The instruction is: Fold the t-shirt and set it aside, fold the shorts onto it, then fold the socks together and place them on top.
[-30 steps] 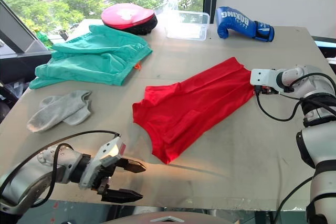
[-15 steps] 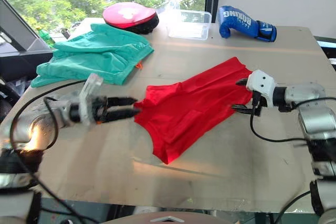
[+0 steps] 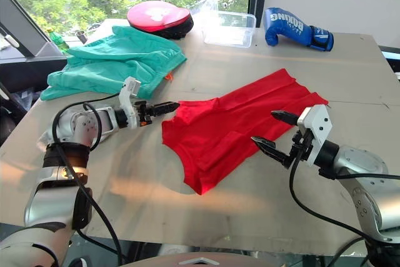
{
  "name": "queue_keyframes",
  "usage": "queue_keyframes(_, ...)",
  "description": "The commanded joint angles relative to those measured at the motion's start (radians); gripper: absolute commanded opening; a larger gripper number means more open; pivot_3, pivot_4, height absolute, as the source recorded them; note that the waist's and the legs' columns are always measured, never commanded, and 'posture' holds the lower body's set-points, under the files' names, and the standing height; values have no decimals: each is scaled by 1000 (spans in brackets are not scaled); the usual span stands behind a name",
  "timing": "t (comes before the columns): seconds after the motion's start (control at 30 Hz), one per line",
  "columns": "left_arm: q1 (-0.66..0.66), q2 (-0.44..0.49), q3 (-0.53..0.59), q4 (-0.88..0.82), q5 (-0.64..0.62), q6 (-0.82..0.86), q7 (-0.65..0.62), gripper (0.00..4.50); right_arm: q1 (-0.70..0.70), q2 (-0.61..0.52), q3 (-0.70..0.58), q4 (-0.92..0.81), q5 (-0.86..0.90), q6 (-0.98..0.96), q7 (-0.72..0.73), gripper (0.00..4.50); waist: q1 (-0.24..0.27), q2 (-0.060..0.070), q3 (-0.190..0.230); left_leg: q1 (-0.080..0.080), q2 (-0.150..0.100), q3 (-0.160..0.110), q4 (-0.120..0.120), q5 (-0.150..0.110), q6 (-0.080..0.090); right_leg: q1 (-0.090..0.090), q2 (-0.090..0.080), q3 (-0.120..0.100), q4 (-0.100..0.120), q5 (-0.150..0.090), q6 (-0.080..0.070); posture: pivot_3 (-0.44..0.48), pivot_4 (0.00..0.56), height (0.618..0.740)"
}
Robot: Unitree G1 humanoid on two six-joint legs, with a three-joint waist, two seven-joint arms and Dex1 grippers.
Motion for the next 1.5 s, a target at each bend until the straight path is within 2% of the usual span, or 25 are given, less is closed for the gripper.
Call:
queue_keyframes(0.03, -46, -20, 7, 68, 15, 41, 22, 4500, 10, -5, -10, -44, 0, -22, -31, 4428, 0, 0, 0, 0, 0, 0, 0, 0, 0, 0, 0, 0, 0, 0, 0, 0, 150, 735)
queue_keyframes(0.2, -102, -45, -36, 152, 69, 81, 35, 4500, 10, -16, -14, -38, -11, -40, -47, 4428, 2, -1, -1, 0, -1, -1, 0, 0, 0, 0, 0, -1, 0, 0, 0, 0, 150, 735)
queue_keyframes(0.4, -147, -72, -42, 220, 112, 102, 47, 1744, 6, -17, -9, -34, -24, -52, -65, 4468, 7, -1, -1, -1, -1, -2, 0, 0, 0, 0, -1, -2, -1, 0, 0, 0, 150, 735)
queue_keyframes(0.47, -152, -77, -50, 215, 113, 122, 29, 1060, 7, -18, -7, -28, -34, -60, -65, 4468, 7, -1, -1, -3, -1, -4, 0, 0, 0, 0, -1, -3, -1, 0, 0, 0, 150, 735)
queue_keyframes(0.53, -153, -80, -60, 203, 114, 139, 6, 32, 10, -19, -6, -23, -41, -68, -65, 4468, 7, -1, -1, -6, -1, -6, 1, 0, 0, -1, 0, -5, -2, 0, 0, 0, 150, 735)
queue_keyframes(0.77, -159, -79, -52, 198, 107, 150, -46, 32, 24, -14, 3, -25, -57, -83, -76, 4468, 6, -1, -1, -8, -2, -9, 2, 0, 0, -2, 0, -7, -2, 0, 0, 0, 150, 735)
queue_keyframes(1.0, -157, -72, 39, 139, 67, 25, -75, 32, 35, -16, 1, -30, -63, -89, -82, 4468, 2, -2, 0, -9, -1, -10, 2, 0, 0, -2, 0, -8, -2, 0, 0, 0, 150, 735)
queue_keyframes(1.2, -63, -20, -80, -87, 124, -236, -282, 32, 26, -23, -2, -17, -62, -93, -76, 4468, -1, -2, 0, -9, -1, -10, 2, 2, -4, -2, 0, -8, -2, 0, 0, 0, 150, 735)
queue_keyframes(1.3, -6, 11, -132, -218, 109, -286, -396, 32, 20, -27, -1, -11, -61, -94, -72, 4468, 0, -2, 0, -9, -1, -10, 1, 2, -4, -2, 0, -8, -2, 0, 0, 0, 150, 735)
queue_keyframes(1.4, 51, 41, -191, -302, 137, -347, -462, 32, 16, -30, 0, -5, -61, -97, -70, 4468, 0, -2, 0, -9, -1, -10, 2, 1, -2, -2, 0, -8, -2, 0, 0, 0, 150, 735)
queue_keyframes(1.5, 115, 51, -244, -357, 202, -531, -511, 32, 12, -32, 2, -1, -60, -99, -70, 4468, 0, -2, 0, -9, -1, -10, 2, 0, -1, -2, 0, -8, -2, 0, 0, 0, 150, 735)
